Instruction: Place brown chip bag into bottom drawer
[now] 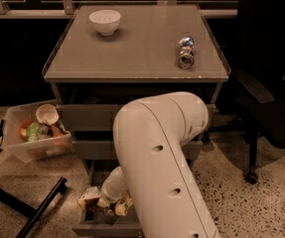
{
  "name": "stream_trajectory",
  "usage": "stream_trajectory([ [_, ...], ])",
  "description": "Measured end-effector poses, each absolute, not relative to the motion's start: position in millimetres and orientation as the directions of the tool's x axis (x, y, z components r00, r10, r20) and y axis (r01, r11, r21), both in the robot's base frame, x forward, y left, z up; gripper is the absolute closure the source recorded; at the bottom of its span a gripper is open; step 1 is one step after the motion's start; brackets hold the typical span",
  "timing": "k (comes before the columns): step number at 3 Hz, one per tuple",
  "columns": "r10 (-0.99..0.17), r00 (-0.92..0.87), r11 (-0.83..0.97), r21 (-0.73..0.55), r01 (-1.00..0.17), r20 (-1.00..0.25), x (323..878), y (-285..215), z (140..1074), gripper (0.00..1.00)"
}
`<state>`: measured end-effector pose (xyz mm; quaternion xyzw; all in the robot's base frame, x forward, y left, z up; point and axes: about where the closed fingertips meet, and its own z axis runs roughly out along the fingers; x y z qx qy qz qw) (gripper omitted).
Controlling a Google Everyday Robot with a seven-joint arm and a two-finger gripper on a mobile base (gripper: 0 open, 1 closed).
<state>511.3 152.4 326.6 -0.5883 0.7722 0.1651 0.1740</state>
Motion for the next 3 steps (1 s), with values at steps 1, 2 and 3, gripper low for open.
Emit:
stream_trajectory([
  [1, -0.820, -0.287, 0.324, 0.011, -0.946, -0.495, 532.8, 128.7, 309.5, 1.00],
  [2, -0.793, -0.311, 0.360, 0.009, -0.933, -0.525, 545.4, 111.8, 291.4, 1.00],
  [3, -0.779, -0.329, 0.368, 0.034, -0.929, -0.534, 554.0, 102.4, 267.8, 1.00],
])
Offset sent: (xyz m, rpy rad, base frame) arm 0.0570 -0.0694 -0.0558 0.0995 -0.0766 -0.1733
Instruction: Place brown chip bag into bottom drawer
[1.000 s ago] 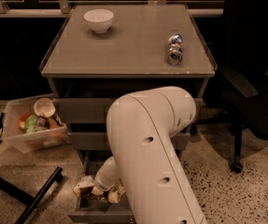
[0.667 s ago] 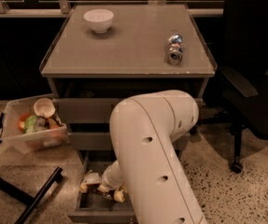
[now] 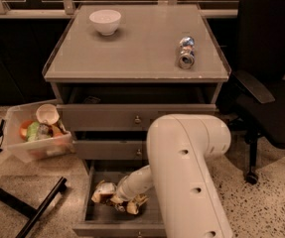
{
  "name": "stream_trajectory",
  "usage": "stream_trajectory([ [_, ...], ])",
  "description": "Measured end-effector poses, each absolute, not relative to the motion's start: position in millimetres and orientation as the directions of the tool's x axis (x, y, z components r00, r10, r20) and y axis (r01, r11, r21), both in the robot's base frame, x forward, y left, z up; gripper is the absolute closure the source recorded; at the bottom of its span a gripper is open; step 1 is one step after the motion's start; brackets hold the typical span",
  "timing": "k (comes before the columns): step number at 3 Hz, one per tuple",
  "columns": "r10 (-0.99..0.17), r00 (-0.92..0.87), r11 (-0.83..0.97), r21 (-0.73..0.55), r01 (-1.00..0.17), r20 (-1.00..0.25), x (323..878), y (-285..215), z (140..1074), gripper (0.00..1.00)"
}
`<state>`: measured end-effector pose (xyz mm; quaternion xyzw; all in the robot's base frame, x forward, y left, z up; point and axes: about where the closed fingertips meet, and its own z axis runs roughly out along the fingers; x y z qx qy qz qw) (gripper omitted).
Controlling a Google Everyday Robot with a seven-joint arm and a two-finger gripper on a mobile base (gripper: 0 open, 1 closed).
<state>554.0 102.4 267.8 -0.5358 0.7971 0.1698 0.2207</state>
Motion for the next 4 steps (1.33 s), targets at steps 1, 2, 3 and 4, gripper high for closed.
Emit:
stream_trajectory([
  [1, -0.768, -0.341, 0.366, 0.066, -0.928, -0.542, 560.8, 96.6, 248.5, 0.81],
  [2, -0.757, -0.340, 0.360, 0.079, -0.930, -0.558, 567.4, 92.1, 240.6, 0.58],
  [3, -0.746, -0.329, 0.349, 0.080, -0.934, -0.579, 572.1, 90.6, 240.8, 0.35],
  [4, -0.739, -0.319, 0.343, 0.076, -0.936, -0.594, 573.6, 90.0, 243.7, 0.11],
])
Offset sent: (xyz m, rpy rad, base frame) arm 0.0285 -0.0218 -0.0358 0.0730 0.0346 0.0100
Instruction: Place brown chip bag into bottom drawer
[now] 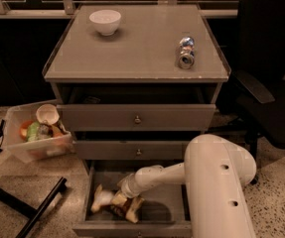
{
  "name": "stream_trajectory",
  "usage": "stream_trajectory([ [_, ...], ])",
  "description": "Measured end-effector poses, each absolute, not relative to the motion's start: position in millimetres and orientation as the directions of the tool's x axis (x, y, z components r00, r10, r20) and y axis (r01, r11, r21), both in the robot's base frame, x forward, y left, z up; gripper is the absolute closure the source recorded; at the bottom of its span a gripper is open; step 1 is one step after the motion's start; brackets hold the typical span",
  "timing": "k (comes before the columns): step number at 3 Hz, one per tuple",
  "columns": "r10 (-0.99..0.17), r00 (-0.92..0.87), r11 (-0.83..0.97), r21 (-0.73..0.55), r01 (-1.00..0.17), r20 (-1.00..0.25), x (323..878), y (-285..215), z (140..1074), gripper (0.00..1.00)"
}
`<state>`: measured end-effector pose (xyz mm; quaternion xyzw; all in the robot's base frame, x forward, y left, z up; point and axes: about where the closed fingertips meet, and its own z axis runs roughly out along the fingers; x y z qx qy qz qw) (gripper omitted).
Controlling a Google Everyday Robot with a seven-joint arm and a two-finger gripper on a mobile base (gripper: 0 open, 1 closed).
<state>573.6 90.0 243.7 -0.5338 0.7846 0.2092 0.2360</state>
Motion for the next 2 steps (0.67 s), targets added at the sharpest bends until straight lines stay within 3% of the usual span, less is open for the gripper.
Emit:
stream_trajectory([
  [1, -0.726, -0.319, 0.345, 0.078, -0.935, -0.609, 575.0, 89.8, 243.8, 0.00],
  [2, -0.726, -0.319, 0.345, 0.078, -0.935, -0.609, 575.0, 89.8, 243.8, 0.00],
])
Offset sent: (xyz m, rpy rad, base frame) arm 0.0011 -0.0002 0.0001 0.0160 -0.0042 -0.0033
